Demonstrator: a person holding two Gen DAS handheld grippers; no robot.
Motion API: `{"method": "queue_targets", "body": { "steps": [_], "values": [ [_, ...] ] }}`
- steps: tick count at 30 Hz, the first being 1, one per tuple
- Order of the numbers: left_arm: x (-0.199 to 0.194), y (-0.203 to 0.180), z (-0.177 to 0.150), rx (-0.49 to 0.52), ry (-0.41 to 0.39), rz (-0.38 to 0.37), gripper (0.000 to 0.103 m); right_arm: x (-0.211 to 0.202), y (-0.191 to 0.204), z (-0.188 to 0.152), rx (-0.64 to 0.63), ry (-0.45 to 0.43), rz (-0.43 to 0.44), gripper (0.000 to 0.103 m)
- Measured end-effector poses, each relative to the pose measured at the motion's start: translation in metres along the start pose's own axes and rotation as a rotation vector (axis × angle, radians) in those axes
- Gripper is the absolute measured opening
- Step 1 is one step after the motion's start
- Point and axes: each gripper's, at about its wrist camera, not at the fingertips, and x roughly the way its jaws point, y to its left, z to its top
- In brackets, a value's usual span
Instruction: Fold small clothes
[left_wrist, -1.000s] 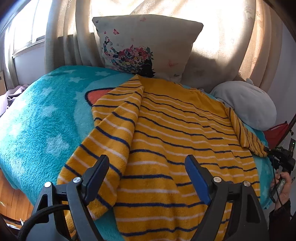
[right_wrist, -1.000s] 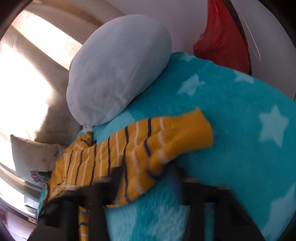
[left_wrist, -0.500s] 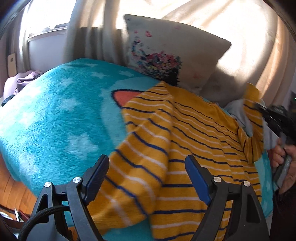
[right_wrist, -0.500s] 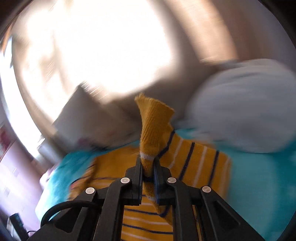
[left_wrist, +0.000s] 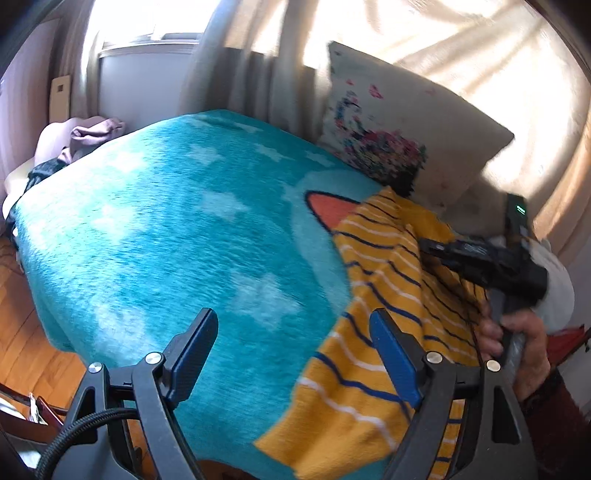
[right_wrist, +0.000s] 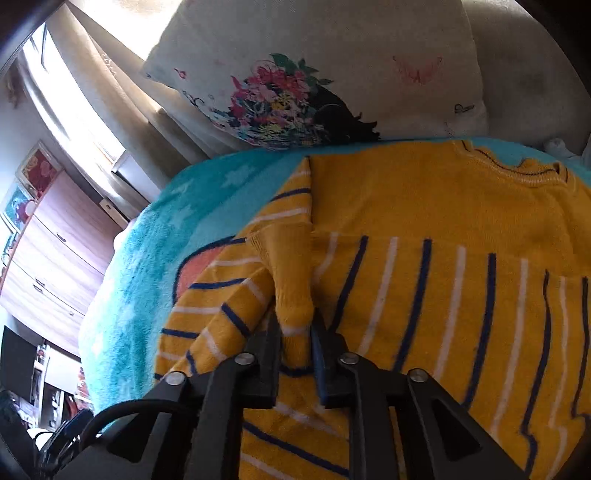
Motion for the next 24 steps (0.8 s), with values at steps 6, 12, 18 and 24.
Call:
{"method": "queue_targets", "body": {
  "steps": [6,12,18,24],
  "values": [
    [-0.015,0.044,0.009,-0.079,-0.053,0.086,0.083,-0.045,0.057,-0.024,-0.157,-0.033,0.071,0.045],
    [-0.037,0.092,0.011,-0.184,-0.103,0.19,0.083,-0.049,0.143,-0.089,-0.433,0.128,0.262,0.057],
    [-0.05,0.115,0.012,-0.232,-0.137,0.234,0.083,-0.046,0.21,-0.17,-0.84,0.175,0.243,0.07],
    [-0.06,0.127,0.01,-0.269,-0.164,0.228,0.083,-0.012,0.218,-0.194,-0.959,0.152,0.034,0.058]
  ]
}}
